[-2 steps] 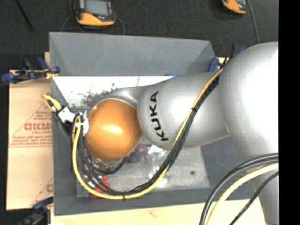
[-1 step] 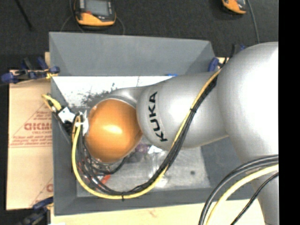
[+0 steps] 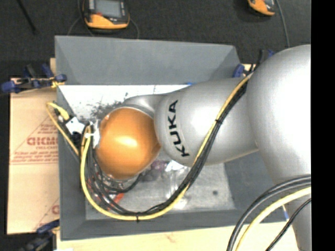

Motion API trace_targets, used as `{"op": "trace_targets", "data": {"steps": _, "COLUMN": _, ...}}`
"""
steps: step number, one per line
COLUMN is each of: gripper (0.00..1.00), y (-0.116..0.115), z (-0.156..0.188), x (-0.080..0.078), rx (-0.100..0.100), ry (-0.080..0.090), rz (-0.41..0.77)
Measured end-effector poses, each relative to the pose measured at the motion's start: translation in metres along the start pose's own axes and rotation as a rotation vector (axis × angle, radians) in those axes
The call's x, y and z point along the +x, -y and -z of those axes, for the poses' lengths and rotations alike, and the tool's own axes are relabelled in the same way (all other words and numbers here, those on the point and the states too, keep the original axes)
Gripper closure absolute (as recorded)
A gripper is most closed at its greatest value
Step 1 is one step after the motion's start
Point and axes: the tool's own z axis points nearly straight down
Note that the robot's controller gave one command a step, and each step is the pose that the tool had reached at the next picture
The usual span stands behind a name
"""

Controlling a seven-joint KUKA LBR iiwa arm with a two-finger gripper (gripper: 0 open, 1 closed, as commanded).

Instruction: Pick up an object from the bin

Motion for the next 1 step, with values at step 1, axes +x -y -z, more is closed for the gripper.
{"op": "trace_targets", "data": {"steps": 1, "gripper": 1.00, "y": 0.0014, "z": 0.0548, "x": 0.0007, "rx": 0.003, "ry": -0.003, "rz": -0.005}}
